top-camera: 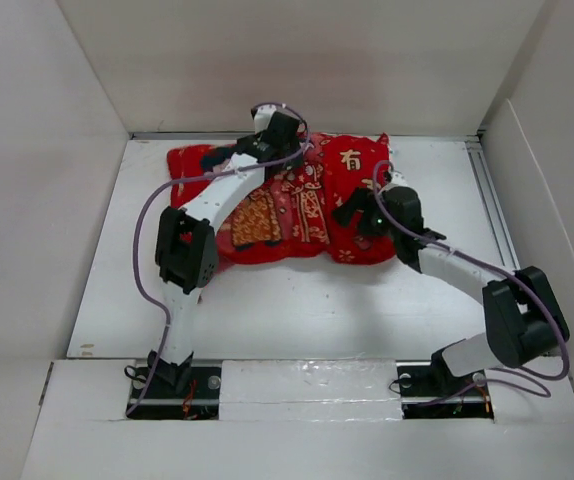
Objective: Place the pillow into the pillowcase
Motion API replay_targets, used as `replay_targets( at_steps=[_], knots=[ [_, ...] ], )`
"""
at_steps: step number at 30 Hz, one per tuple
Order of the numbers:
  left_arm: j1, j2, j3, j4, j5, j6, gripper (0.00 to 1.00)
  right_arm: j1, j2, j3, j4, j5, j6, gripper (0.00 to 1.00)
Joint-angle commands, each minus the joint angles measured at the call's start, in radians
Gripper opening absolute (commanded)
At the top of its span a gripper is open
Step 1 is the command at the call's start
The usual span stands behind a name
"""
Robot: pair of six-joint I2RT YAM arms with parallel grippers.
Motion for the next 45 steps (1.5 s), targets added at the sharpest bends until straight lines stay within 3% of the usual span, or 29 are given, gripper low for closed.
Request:
replay_targets(
  at_steps=[1, 3, 8, 11, 13, 15, 21, 27, 35, 40, 44, 45],
  knots=[
    [-0.002, 0.055, 0.273, -0.165, -0.076, 0.031, 1.0, 0.134, -0.03, -0.045, 0.134, -0.207, 0.088, 0.94],
    [-0.002, 0.015, 0.33, -0.219, -0.122, 0.031, 1.0, 0.117, -0.108, -0.061, 0.12, -0.207, 0.088, 0.96],
    [-0.052, -0.227, 0.039, -0.173, -0.211, -0.001, 1.0, -0.013, -0.305, -0.134, -0.002, -0.109, 0.074, 0.99],
    [-0.175, -0.368, -0.14, -0.06, -0.173, 0.023, 1.0, -0.085, -0.443, -0.211, -0.053, -0.022, 0.11, 0.99],
    [-0.331, -0.359, -0.15, -0.03, -0.173, 0.053, 1.0, -0.127, -0.536, -0.261, -0.053, 0.02, 0.14, 1.0],
    [-0.452, -0.236, -0.025, -0.108, -0.219, 0.062, 1.0, -0.193, -0.526, -0.292, -0.004, -0.003, 0.14, 1.0],
    [-0.47, -0.008, 0.231, -0.141, -0.188, 0.085, 1.0, -0.45, -0.414, -0.28, 0.046, -0.186, 0.128, 1.0],
    [-0.422, 0.176, 0.448, -0.207, -0.277, 0.125, 1.0, -0.475, -0.414, -0.309, 0.092, -0.263, 0.128, 0.99],
    [-0.364, 0.19, 0.432, -0.181, -0.265, 0.154, 1.0, -0.475, -0.373, -0.328, 0.149, -0.319, 0.119, 0.99],
    [-0.364, 0.176, 0.422, -0.152, -0.256, 0.177, 0.65, -0.445, -0.299, -0.337, 0.214, -0.328, 0.13, 0.97],
    [-0.355, 0.223, 0.445, -0.161, -0.234, 0.188, 0.67, -0.423, -0.29, -0.337, 0.243, -0.328, 0.14, 0.97],
    [-0.355, 0.224, 0.459, -0.176, -0.234, 0.188, 0.56, -0.423, -0.29, -0.337, 0.243, -0.328, 0.14, 0.97]
  ],
)
